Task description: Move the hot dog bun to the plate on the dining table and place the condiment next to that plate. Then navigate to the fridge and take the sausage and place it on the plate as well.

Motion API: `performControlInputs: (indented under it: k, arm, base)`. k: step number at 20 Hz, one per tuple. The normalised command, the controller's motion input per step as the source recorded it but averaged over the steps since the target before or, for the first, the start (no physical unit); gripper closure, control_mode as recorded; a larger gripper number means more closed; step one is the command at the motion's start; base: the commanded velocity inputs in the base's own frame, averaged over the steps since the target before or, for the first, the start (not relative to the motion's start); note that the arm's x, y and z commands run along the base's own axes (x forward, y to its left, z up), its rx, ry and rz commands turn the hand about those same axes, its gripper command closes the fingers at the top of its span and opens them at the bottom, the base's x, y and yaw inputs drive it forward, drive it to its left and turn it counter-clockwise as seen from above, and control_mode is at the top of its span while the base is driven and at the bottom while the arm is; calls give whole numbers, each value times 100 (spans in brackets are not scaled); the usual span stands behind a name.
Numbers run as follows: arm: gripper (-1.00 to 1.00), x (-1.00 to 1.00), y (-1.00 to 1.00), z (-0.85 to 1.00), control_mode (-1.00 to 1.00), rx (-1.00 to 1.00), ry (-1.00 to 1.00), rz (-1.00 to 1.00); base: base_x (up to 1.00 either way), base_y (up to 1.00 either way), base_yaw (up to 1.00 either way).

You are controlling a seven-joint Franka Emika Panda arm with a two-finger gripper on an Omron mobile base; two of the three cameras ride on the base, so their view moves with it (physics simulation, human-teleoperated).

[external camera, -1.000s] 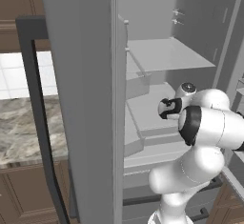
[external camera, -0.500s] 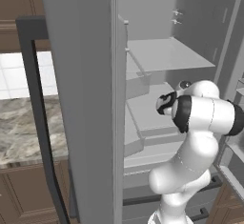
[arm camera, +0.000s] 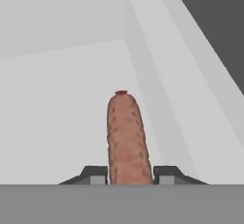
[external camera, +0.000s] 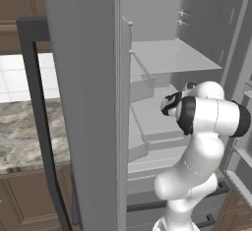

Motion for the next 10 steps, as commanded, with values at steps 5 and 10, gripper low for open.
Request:
performControlInputs:
  k: [5, 10]
  arm:
    - [100, -22, 47, -6, -100, 0, 0, 0]
    - [100, -49, 46, 8, -100, 0, 0, 0]
  base:
    - [0, 0, 0]
    - [0, 0, 0]
